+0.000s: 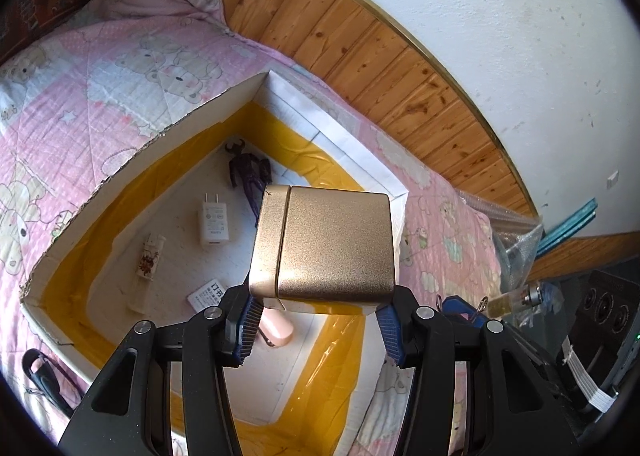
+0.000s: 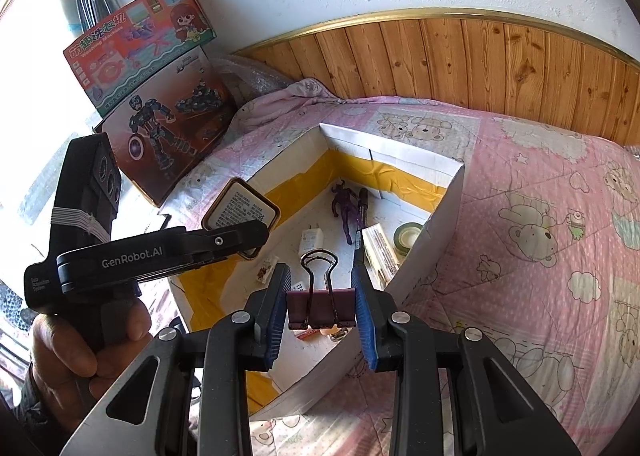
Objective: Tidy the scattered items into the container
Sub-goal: 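Lower the tin and binder clip into the box and open both grippers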
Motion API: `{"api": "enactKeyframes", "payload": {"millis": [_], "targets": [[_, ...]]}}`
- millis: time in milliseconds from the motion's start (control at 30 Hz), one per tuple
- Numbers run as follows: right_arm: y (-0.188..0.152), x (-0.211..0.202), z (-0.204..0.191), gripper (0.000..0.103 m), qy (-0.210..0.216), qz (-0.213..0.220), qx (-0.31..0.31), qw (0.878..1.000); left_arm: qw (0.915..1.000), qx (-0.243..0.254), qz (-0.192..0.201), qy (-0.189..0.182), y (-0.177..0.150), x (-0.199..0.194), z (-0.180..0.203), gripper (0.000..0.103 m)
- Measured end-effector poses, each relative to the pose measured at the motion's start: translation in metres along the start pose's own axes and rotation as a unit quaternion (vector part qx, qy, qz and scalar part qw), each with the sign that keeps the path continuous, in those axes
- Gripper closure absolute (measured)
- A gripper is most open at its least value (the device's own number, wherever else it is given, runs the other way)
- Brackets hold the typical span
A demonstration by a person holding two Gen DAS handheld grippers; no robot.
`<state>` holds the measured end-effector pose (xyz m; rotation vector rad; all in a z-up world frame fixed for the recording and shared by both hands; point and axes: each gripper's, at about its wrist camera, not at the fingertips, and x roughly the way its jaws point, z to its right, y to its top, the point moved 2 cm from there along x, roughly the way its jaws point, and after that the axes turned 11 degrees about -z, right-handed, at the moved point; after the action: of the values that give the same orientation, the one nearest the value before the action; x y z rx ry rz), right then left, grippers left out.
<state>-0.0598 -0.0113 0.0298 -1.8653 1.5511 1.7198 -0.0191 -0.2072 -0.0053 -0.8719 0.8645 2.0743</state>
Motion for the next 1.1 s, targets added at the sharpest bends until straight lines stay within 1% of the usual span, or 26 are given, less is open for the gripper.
{"api": "enactKeyframes", "payload": {"millis": [300, 667, 867, 1100], "targets": [[0.019, 0.01, 0.01, 0.07, 0.002, -0.009, 0.003, 1.0, 0.9998, 0.002, -0.014, 0.015, 0.01, 0.014, -0.001, 0.051], [0.05, 0.031, 0.018, 0.07, 0.01, -0.032, 0.008, 0.999, 0.9989, 0.002, -0.033, 0.032, 0.019, 0.029, -0.001, 0.05], [0.065, 0.048, 0.025, 0.07, 0.028, -0.053, 0.032, 0.998, 0.997, 0.009, -0.054, 0.055, 0.017, 0.042, 0.0, 0.05], [0.083, 0.072, 0.028, 0.07, 0.047, -0.081, 0.054, 0.994, 0.9947, 0.016, -0.076, 0.067, 0.013, 0.051, 0.002, 0.05]]}}
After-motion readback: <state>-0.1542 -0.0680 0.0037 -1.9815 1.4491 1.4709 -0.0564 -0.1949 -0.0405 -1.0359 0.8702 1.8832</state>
